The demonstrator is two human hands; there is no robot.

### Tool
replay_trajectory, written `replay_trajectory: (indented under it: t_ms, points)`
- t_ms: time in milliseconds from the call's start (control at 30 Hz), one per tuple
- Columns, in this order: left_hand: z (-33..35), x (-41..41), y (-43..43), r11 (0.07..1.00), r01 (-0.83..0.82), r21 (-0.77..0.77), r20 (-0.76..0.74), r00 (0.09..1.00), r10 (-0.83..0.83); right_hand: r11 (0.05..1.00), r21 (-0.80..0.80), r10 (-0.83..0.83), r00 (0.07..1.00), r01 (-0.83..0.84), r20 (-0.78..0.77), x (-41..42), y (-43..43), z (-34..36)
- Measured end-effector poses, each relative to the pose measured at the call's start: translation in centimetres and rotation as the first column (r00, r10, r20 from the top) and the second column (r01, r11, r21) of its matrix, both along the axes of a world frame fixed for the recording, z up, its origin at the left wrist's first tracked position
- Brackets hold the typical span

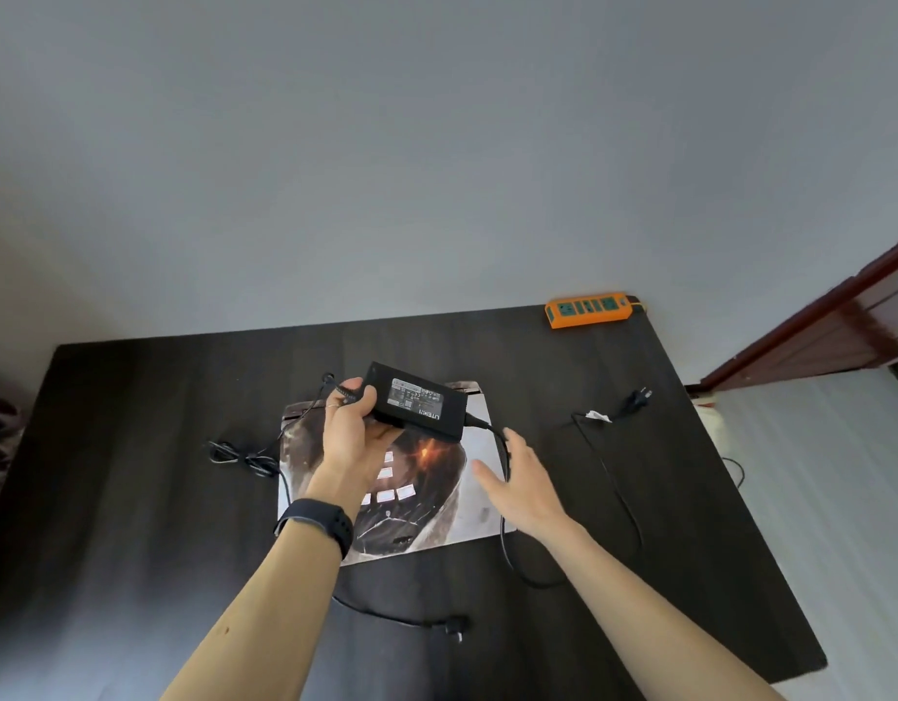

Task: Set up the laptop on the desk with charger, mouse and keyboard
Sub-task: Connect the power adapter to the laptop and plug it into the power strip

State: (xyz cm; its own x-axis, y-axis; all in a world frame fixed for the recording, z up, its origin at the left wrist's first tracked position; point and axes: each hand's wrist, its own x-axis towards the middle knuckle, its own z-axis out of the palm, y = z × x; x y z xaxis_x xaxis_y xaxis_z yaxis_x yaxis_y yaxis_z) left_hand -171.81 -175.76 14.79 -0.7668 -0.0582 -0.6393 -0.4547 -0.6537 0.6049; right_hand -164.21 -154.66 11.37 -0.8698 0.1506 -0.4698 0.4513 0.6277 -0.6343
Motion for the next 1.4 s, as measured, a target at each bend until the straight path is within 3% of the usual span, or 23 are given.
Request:
replay_trajectory:
  t_ms: [100, 200, 300, 400, 533, 633, 800, 1000, 1133, 1300, 1400]
  points:
    - [-0.9, -0.8, 1.1, 1.0, 0.007, -0.029, 0.032, 0.999, -0.006, 0.999, -0.045, -0.023, 0.999, 0.025, 0.04, -1.6, 0.2, -1.9]
    - [-2.1, -2.0, 2.3, 0.998, 0.013, -0.065, 0.07, 0.997, -0.009, 0.979, -0.131, -0.143, 0.985, 0.155, 0.097, -2.9, 1.8, -4.0]
    - [-3.8, -3.7, 2.6, 0.996, 0.007, -0.091, 0.115, 0.993, 0.003, 0.861, -0.374, -0.282, 0.935, 0.345, 0.215, -4.6, 3.6, -5.0]
    - [-5.2, -6.2, 3.0, 0.993, 0.036, -0.115, 0.144, 0.989, -0.02, 0.782, -0.449, -0.342, 0.9, 0.432, 0.269, -7.9, 5.2, -5.6]
    - [-7.7, -9.9, 3.9, 0.91, 0.222, -0.35, 0.196, 0.967, -0.16, 0.806, -0.388, -0.405, 0.895, 0.447, 0.189, -12.9, 6.7, -7.7]
    - [-10.4, -12.6, 4.4, 0.816, 0.262, -0.516, 0.229, 0.959, -0.164, 0.859, -0.321, -0.361, 0.917, 0.399, 0.172, -16.8, 7.5, -10.0]
    - [-14.0, -15.9, 4.8, 0.536, 0.399, -0.744, 0.368, 0.914, -0.17, 0.922, -0.219, -0.299, 0.946, 0.32, 0.121, -22.1, 8.0, -12.5]
    - [-16.1, -18.8, 5.0, 0.385, 0.474, -0.792, 0.472, 0.875, -0.107, 0.969, -0.182, -0.167, 0.986, 0.166, 0.009, -27.1, 7.4, -12.9]
    - [-16.6, -20.6, 5.3, 0.416, 0.443, -0.794, 0.449, 0.889, -0.09, 1.0, 0.019, 0.021, 0.988, -0.018, -0.152, -28.3, 7.5, -14.0]
    - [-16.2, -21.8, 5.2, 0.334, 0.49, -0.805, 0.483, 0.869, -0.109, 0.997, 0.082, 0.01, 0.967, 0.012, -0.255, -29.6, 7.6, -15.3]
    - [-16.0, -22.4, 5.1, 0.228, 0.568, -0.79, 0.556, 0.822, -0.12, 0.997, 0.052, -0.042, 0.967, 0.057, -0.251, -31.0, 7.7, -15.2]
